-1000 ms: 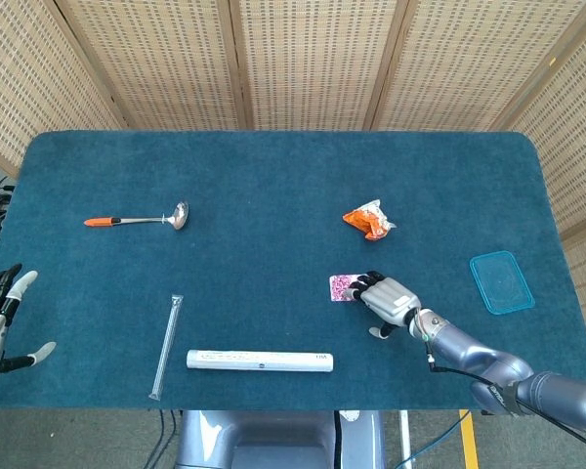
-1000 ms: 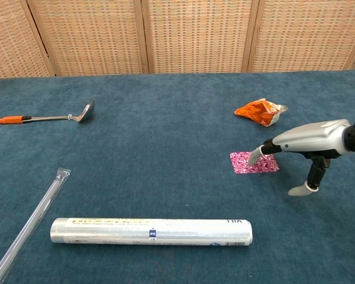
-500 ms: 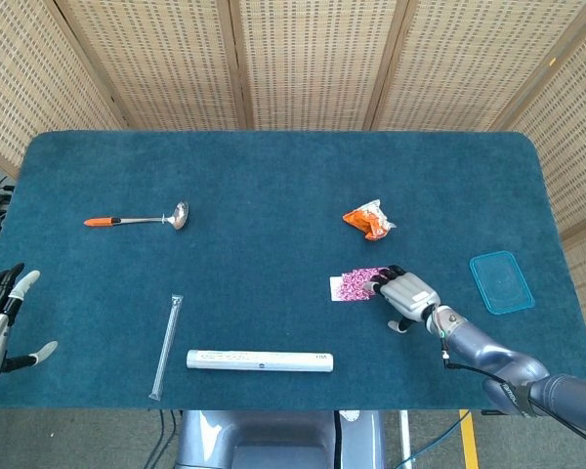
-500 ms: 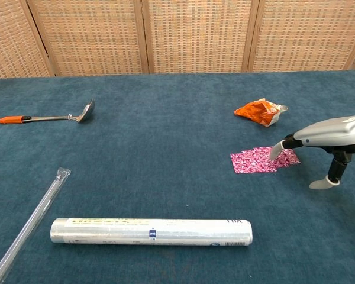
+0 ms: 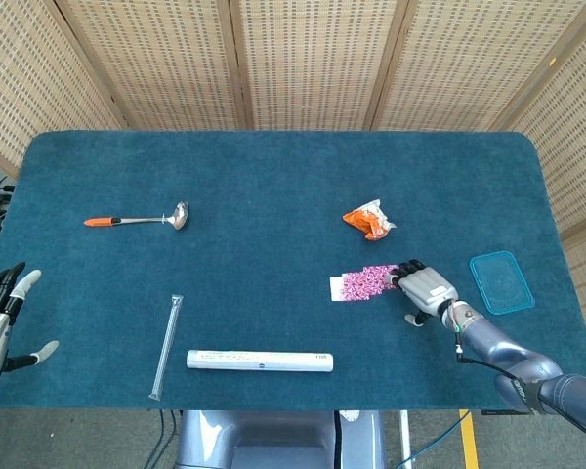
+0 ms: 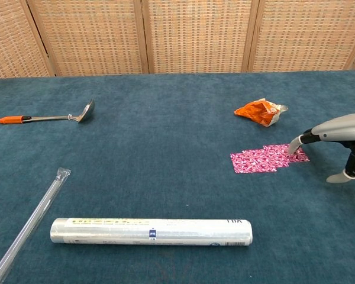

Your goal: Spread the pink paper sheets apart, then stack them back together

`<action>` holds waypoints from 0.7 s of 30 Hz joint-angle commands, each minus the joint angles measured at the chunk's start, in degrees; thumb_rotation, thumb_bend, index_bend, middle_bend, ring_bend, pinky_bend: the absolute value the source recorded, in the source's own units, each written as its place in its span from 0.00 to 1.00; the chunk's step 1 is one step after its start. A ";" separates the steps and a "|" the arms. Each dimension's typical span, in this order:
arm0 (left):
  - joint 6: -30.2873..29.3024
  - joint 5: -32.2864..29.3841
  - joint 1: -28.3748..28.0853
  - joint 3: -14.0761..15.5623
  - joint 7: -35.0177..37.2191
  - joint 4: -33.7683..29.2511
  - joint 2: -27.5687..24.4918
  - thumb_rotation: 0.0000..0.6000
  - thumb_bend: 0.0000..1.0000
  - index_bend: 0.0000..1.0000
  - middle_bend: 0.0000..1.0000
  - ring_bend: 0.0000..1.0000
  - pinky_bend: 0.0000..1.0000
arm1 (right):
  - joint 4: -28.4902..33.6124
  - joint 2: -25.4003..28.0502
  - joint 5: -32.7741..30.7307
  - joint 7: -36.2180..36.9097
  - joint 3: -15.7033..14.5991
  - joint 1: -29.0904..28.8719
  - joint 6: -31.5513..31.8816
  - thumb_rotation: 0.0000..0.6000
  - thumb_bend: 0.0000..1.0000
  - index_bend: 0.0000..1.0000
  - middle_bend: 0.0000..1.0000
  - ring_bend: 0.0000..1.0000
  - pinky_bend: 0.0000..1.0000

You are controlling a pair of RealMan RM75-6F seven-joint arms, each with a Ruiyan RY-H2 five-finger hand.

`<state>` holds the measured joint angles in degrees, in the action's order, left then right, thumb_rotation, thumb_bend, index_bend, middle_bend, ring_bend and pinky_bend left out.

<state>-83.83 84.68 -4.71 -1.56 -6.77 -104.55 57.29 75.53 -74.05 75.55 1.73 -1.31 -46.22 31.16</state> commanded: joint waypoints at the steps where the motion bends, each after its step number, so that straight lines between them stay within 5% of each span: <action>1: -0.01 0.00 0.00 0.01 -0.04 -0.02 -0.01 0.96 0.00 0.09 0.00 0.00 0.00 | -0.16 0.19 -0.18 -0.05 -0.01 0.10 -0.09 1.00 0.36 0.14 0.15 0.00 0.00; 21: 0.25 0.00 -0.14 0.09 -0.04 0.12 0.26 0.95 0.00 0.09 0.00 0.00 0.00 | 4.37 2.44 -1.38 -2.02 1.98 -1.10 -0.15 1.00 0.36 0.14 0.15 0.00 0.00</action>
<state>-83.58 84.68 -4.84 -1.47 -6.80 -104.43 57.54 79.84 -71.54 74.26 -0.21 0.59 -47.26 31.10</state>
